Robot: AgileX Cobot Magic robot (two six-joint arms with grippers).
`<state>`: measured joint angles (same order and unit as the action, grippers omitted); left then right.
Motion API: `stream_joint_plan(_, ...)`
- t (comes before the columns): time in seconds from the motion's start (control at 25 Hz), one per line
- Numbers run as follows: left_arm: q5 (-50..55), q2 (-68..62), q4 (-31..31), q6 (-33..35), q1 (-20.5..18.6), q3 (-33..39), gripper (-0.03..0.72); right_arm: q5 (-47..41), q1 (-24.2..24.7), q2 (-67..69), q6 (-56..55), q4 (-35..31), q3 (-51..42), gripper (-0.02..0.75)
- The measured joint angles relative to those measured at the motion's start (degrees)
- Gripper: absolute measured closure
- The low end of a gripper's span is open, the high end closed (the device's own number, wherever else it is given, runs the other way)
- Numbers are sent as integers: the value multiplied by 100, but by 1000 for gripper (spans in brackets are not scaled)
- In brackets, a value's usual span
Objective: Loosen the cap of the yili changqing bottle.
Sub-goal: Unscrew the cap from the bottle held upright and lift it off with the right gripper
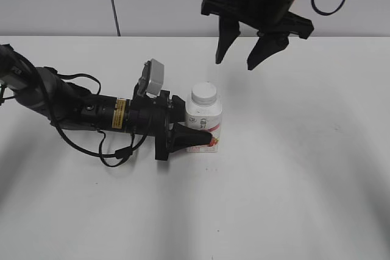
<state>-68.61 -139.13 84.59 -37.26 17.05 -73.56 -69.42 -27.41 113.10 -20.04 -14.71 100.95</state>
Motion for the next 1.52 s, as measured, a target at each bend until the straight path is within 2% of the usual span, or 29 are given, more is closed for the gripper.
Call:
stream_joint_plan(0.28, 5, 0, -7, 0, 0, 0, 281, -5, -244, 528, -120, -13, 516, 290)
stream_joint_plan(1.12, 11, -5, -15, 0, 0, 0, 281, -37, -516, 936, -345, -57, 571, 290)
stream_joint_plan(1.52, 11, -5, -27, 0, 0, 0, 281, -53, -564, 1019, -392, 160, 590, 290)
